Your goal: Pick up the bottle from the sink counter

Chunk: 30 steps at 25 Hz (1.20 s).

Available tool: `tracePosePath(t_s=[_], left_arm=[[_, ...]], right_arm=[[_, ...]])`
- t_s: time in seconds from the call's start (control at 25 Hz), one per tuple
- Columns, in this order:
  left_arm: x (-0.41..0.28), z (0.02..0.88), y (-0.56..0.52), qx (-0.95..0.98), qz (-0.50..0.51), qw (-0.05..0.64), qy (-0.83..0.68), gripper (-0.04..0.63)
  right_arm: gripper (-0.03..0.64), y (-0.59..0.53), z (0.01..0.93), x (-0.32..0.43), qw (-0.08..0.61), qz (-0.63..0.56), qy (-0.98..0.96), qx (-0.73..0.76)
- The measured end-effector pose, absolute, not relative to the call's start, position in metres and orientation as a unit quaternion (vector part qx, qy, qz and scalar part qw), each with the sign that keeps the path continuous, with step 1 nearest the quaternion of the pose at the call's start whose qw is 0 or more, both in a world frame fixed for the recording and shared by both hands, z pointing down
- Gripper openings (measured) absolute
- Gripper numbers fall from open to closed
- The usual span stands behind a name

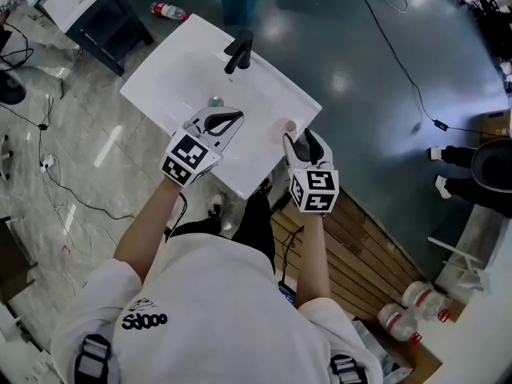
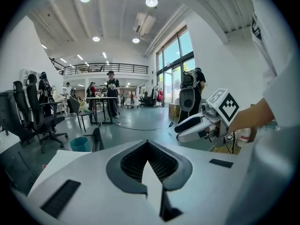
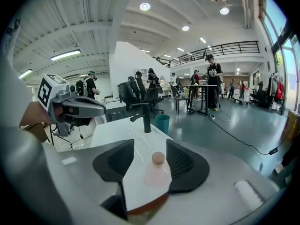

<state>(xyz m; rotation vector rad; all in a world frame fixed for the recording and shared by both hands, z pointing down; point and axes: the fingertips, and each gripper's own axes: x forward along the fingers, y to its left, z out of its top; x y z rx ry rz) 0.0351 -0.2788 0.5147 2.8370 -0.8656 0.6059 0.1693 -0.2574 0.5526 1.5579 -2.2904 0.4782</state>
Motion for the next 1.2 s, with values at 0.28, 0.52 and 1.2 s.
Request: tracePosePath(t_s=[0.28,0.52,1.2], left_arm=[[0.033,0.549,-0.286,0.923,0.224,0.085,-0.301,0.000],[0.030,0.573,-0.285,0.913,0.242,0.108,-0.309,0.000],[0.017,0.605,-0.288,0.895,0.274,0.138,-0.324,0.000]], right_arm=[[0.229,-0.275,0.598,0.166,0.183,0.186,-0.805,0.533],[0.229,-0.283,0.634,0.163,0.197,0.203,-0.797,0.534],[0.225,-0.307,0.647,0.144,0.192,0.116,-0.817,0.532]])
